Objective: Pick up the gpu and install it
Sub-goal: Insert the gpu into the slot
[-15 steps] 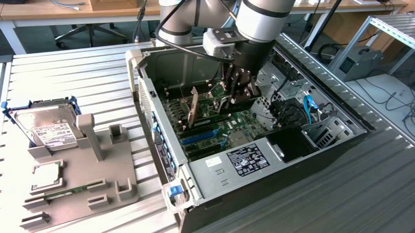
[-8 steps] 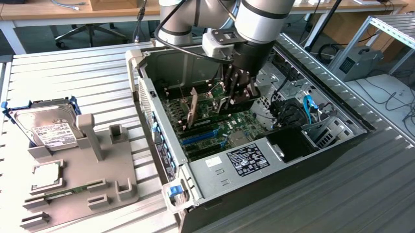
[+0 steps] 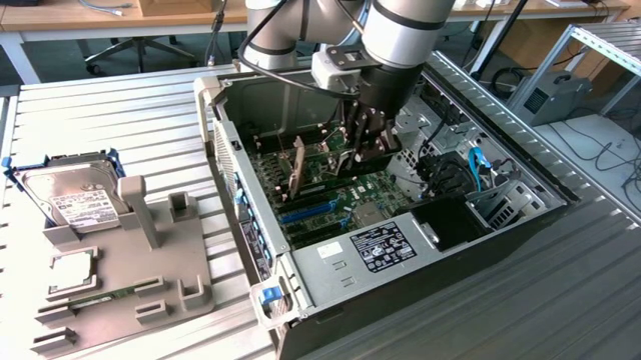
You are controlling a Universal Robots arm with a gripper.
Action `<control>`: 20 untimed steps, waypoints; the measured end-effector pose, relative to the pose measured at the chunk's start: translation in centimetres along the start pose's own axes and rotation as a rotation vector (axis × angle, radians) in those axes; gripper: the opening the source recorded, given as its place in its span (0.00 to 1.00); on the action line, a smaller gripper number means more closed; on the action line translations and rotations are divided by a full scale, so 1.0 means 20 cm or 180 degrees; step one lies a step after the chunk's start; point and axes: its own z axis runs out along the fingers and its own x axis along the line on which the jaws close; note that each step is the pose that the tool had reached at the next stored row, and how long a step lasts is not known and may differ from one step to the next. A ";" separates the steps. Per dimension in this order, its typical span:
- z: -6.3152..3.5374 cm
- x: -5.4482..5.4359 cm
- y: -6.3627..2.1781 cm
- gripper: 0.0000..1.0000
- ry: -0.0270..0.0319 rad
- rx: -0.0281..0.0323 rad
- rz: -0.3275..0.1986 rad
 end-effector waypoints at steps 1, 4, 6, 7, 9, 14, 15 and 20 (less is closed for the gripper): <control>0.001 0.00 0.000 0.26 0.0000 0.0000 0.0000; 0.003 0.00 0.002 0.26 0.0000 0.0000 0.0000; 0.015 0.00 0.011 0.26 0.0000 0.0000 0.0000; 0.020 0.00 0.016 0.26 0.0000 0.0000 0.0000; 0.024 0.00 0.020 0.26 0.0000 0.0000 0.0000; 0.043 0.00 0.034 0.26 0.0000 0.0000 0.0000; 0.048 0.01 0.049 0.26 0.0000 0.0000 0.0000; 0.063 0.02 0.065 0.26 0.0000 0.0000 0.0000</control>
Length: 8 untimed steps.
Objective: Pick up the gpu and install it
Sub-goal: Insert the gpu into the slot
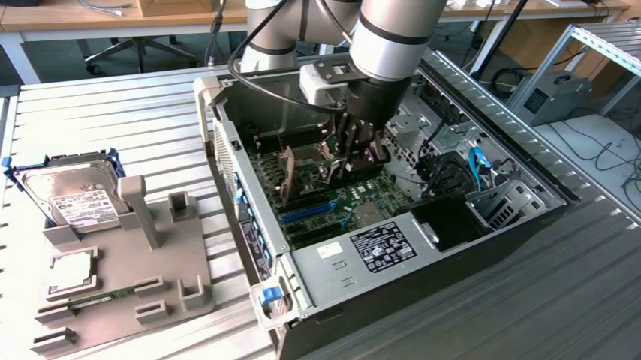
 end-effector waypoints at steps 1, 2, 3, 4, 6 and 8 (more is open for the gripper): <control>0.003 0.00 0.002 0.26 0.0000 0.0000 0.0000; 0.007 0.00 0.006 0.26 0.0000 0.0000 0.0000; 0.010 0.01 0.020 0.26 -0.0001 0.0000 0.0000; 0.011 0.01 0.028 0.26 0.0000 0.0000 0.0000; 0.013 0.01 0.031 0.26 0.0000 0.0000 0.0000; 0.015 0.01 0.031 0.26 0.0000 0.0000 0.0000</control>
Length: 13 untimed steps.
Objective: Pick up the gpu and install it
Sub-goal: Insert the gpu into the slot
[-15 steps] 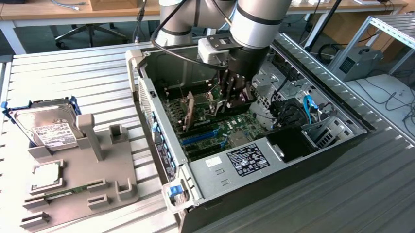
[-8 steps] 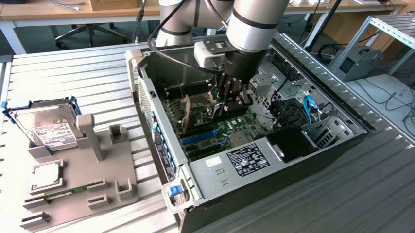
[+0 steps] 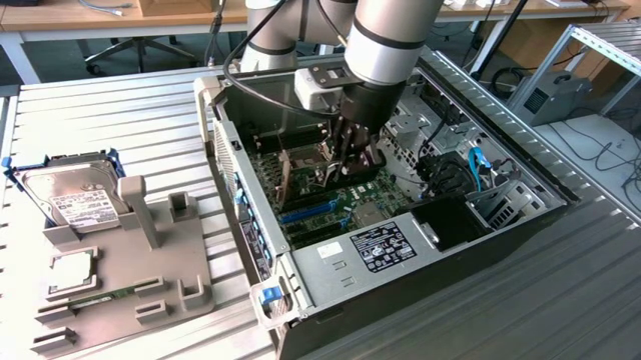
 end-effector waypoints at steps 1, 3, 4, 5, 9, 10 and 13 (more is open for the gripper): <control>0.002 0.00 0.000 0.26 0.0000 0.0000 0.0000; 0.004 0.00 0.001 0.26 0.0000 0.0000 0.0000; 0.004 0.00 0.002 0.26 0.0000 0.0000 0.0000; 0.005 0.00 0.003 0.26 0.0000 0.0000 0.0000; 0.010 0.00 0.010 0.26 0.0000 0.0000 0.0000; 0.011 0.00 0.011 0.26 0.0000 0.0000 0.0000; 0.015 0.00 0.016 0.26 0.0000 0.0000 0.0000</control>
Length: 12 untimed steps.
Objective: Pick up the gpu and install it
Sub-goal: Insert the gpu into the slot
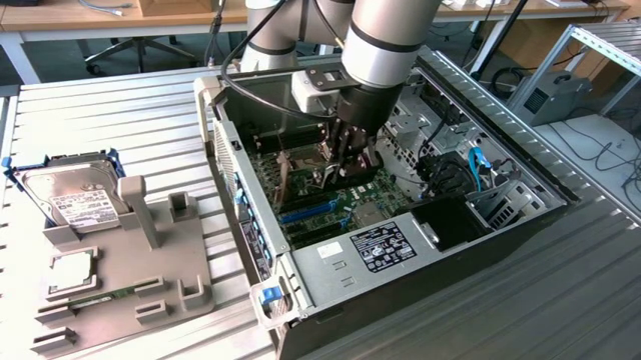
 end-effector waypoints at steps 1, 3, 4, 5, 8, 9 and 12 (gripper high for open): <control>0.001 0.00 0.003 0.26 0.0000 0.0000 0.0000; 0.005 0.00 0.014 0.26 0.0000 0.0000 0.0000; 0.007 0.00 0.022 0.26 0.0000 0.0000 0.0000; 0.011 0.00 0.031 0.26 0.0000 0.0000 0.0000; 0.024 0.00 0.064 0.26 0.0004 0.0000 0.0000; 0.028 0.00 0.070 0.26 0.0005 0.0000 0.0000; 0.049 0.00 0.080 0.26 0.0007 0.0000 0.0000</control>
